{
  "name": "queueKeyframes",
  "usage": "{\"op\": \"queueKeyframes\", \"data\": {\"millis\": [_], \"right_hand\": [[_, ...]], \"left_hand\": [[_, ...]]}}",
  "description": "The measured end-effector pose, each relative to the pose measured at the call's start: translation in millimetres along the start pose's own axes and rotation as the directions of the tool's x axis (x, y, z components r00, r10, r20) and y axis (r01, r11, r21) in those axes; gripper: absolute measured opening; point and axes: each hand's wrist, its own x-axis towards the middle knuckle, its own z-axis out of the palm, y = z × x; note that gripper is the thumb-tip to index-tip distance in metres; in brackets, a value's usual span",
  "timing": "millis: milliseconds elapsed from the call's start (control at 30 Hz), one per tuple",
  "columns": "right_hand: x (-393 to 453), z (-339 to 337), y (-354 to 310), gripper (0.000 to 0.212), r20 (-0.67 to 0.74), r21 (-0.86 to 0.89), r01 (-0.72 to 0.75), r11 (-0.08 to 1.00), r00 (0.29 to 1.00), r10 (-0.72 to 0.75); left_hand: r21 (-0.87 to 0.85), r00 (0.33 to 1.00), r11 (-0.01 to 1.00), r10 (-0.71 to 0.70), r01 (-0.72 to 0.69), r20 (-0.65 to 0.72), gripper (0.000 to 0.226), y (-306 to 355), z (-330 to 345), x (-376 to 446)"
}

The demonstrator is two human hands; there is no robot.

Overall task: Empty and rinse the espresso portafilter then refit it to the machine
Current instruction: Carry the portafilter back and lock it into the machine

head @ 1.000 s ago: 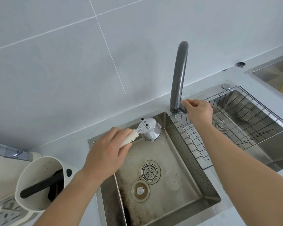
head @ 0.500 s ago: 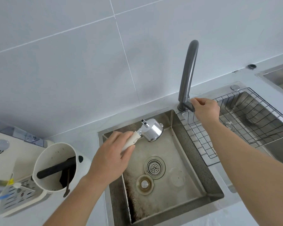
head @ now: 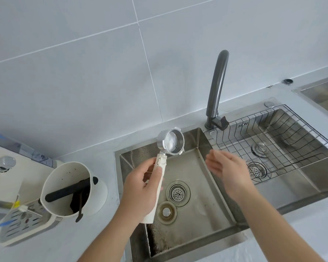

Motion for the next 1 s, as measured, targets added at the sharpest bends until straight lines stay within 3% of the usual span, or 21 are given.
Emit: {"op": "queueKeyframes", "data": {"millis": [233,433,667,1000], "right_hand": [[-68.3,9.4,31.6,0.019,0.162,-0.037,-0.06,0.997,0.985,0.066],[-102.5,20.8,36.0,0.016,0.306,-0.154,-0.057,0.986,0.947,0.102],[-114.2,20.9,39.8,0.015,0.392,-0.191,-0.072,0.979,0.909,0.143],[-127.4,30.0,54.4,0.034,0.401,-0.211,-0.076,0.975,0.903,0.157]], "left_hand": [[-0.334,0.965,0.912,-0.261,0.236,-0.031,0.022,11.2,17.2,-1.5],[-0.42,0.933,0.845,-0.359,0.331,0.013,0.021,12.1,27.6,-1.6],[-0.437,0.929,0.826,-0.363,0.356,0.07,0.028,7.8,34.9,-10.2],[-0.436,0.934,0.83,-0.347,0.347,0.081,0.019,2.7,11.9,-26.4]]}}
